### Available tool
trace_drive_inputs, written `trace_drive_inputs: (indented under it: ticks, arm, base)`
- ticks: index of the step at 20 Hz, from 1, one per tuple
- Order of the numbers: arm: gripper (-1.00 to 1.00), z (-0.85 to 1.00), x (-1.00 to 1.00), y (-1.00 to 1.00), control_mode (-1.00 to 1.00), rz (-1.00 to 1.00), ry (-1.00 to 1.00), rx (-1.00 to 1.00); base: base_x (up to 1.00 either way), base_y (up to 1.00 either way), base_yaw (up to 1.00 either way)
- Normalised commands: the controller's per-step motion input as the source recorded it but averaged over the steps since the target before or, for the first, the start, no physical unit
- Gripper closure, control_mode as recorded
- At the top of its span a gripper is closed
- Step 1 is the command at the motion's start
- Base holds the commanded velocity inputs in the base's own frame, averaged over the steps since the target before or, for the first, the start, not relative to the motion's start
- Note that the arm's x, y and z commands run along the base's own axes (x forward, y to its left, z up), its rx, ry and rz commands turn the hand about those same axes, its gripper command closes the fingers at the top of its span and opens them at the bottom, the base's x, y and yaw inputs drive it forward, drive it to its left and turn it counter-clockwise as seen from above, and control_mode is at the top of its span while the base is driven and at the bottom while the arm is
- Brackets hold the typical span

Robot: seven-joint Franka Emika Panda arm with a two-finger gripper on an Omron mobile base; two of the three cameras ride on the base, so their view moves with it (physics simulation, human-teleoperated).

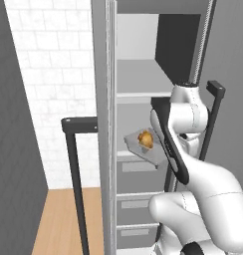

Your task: Take the meat container that has the chicken drumstick and place it on the second highest rack of the freezer. Then take the vegetable container that has the onion and lime and place it on the highest rack of the freezer.

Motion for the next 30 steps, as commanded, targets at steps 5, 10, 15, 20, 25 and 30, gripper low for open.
trace_drive_inputs:
  ticks: [5, 10, 15, 20, 25, 30]
  arm:
    - [1.00, -0.09, 0.46, 0.00, -1.00, -0.33, 0.00, 0.00]
    - [1.00, -0.22, 0.41, -0.03, -1.00, -0.25, -0.02, 0.00]
    - [1.00, -0.40, 0.40, 0.00, -1.00, -0.20, -0.09, 0.00]
    - [1.00, -0.42, 0.32, 0.00, -1.00, -0.19, -0.14, 0.00]
    - [1.00, -0.10, 0.41, -0.10, -1.00, -0.09, -0.14, 0.00]
    - [1.00, -0.03, 0.71, -0.13, -1.00, 0.00, -0.01, 0.00]
  base:
    - [0.00, 0.00, 0.00]
    - [0.00, 0.00, 0.00]
    - [0.00, 0.00, 0.00]
    - [0.00, 0.00, 0.00]
    - [0.00, 0.00, 0.00]
    - [0.00, 0.00, 0.00]
